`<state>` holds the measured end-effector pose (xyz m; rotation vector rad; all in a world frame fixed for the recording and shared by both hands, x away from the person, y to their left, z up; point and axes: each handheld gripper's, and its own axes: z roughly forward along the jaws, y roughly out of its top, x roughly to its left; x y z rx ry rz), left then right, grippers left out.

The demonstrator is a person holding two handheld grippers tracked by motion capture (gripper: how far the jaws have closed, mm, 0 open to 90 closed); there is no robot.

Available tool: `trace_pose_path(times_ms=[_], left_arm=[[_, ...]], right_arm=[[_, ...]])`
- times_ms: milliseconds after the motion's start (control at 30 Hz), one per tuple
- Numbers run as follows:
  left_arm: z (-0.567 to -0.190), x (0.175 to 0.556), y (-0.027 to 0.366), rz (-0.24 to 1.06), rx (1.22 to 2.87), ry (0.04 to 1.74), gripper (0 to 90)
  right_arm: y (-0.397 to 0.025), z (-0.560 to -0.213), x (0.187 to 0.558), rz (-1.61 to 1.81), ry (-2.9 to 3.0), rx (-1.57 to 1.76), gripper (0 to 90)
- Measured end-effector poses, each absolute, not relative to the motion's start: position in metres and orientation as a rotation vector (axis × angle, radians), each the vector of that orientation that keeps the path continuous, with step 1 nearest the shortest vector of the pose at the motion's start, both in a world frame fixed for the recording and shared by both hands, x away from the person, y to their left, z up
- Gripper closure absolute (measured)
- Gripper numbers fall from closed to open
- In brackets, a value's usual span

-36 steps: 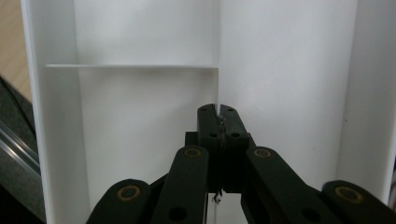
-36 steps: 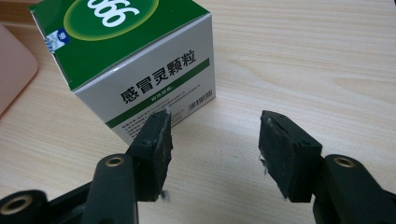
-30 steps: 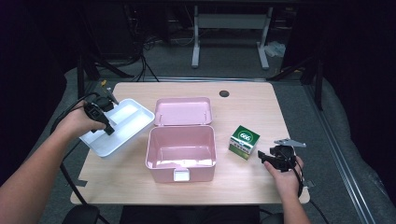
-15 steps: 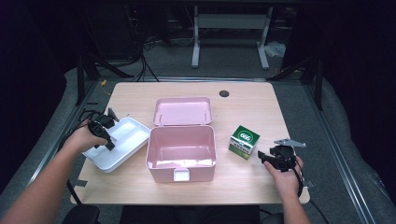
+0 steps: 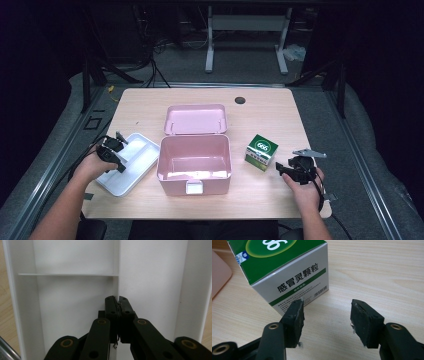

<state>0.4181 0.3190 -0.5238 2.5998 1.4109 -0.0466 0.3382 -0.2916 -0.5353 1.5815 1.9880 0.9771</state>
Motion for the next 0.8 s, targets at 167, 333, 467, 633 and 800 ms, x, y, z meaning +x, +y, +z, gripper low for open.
trace_pose_path(times_ms=[167, 333, 467, 633, 800], left_arm=[[-0.527, 0.412, 0.325, -0.048, 2.518, 1.433, 81.4], [-0.528, 0.406, 0.327, -0.033, 2.452, 1.416, 70.2], [-0.525, 0.402, 0.327, 0.005, 2.421, 1.427, 51.9], [-0.513, 0.394, 0.327, 0.125, 2.427, 1.386, 41.5], [-0.507, 0.388, 0.328, 0.139, 2.428, 1.375, 40.7]], right_arm=[[-0.291, -0.535, 0.338, 0.973, 1.984, 1.583, 43.8], [-0.291, -0.535, 0.337, 0.974, 1.975, 1.582, 43.0], [-0.289, -0.529, 0.335, 0.978, 1.971, 1.536, 40.4], [-0.285, -0.519, 0.335, 0.964, 1.975, 1.448, 40.1], [-0.283, -0.507, 0.337, 0.987, 2.012, 1.439, 35.8]])
